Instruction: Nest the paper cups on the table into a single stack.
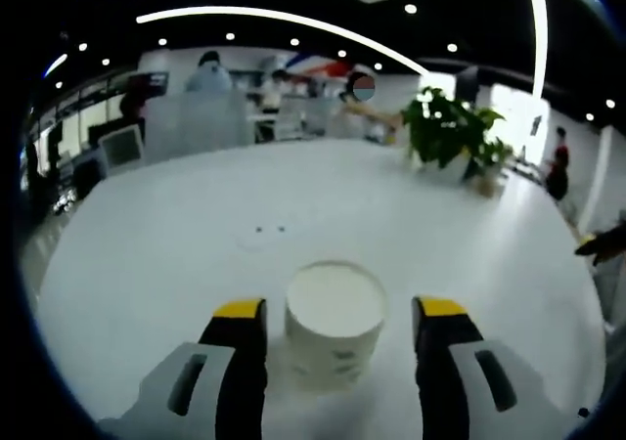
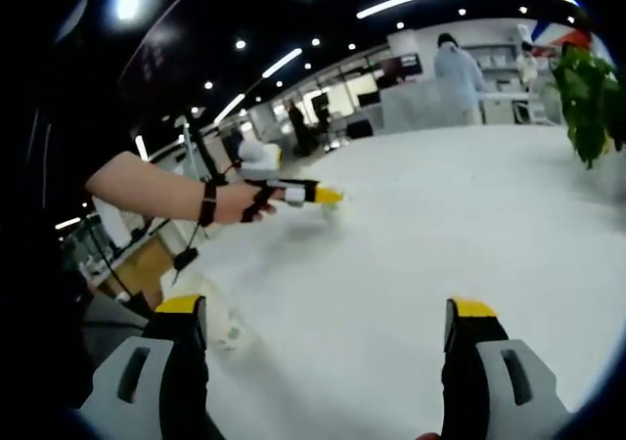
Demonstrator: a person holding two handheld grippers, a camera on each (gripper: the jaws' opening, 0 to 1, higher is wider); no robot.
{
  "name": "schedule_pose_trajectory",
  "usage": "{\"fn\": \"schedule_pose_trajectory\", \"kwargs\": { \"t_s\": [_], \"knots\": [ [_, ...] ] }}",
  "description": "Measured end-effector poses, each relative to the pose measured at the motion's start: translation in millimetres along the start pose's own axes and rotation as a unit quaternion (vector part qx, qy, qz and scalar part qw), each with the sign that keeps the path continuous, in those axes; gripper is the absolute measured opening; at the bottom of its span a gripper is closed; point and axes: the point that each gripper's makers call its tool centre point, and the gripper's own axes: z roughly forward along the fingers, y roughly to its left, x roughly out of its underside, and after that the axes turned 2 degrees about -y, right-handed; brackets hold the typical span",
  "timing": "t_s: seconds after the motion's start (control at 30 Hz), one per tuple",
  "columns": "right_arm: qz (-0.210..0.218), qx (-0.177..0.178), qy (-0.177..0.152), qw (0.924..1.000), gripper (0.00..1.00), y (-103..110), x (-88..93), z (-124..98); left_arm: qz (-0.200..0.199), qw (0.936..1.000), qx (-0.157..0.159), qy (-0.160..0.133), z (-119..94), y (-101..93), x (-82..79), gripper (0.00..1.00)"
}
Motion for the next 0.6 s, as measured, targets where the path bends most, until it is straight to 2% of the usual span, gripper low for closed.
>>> {"fn": "schedule_pose_trajectory", "kwargs": {
  "t_s": [0.07, 0.1, 0.13, 0.4, 0.6],
  "knots": [
    [0.001, -0.001, 0.0, 1.0, 1.0, 1, 0.9, 0, 0.005, 1.0, 0.004, 0.002, 0, -2.4, 1.0, 0.48],
    [0.002, -0.002, 0.003, 1.0, 0.99, 1, 2.1, 0, 0.03, 0.9995, 0.002, 0.008, -1, -2.0, 2.5, 0.43],
    [0.002, -0.002, 0.004, 1.0, 0.99, 2, 2.5, 0, 0.034, 0.9994, 0.003, 0.007, -2, -3.4, 2.1, 0.4],
    [0.007, 0.002, -0.002, 1.0, 0.99, 1, -0.3, 0, 0.018, 0.9998, 0.01, 0.002, -7, -8.1, -1.8, 0.39],
    [0.005, -0.001, -0.005, 1.0, 0.99, 3, -2.3, -1, 0.03, 0.9993, 0.02, -0.006, -15, -15.2, -13.0, 0.38]
  ]
}}
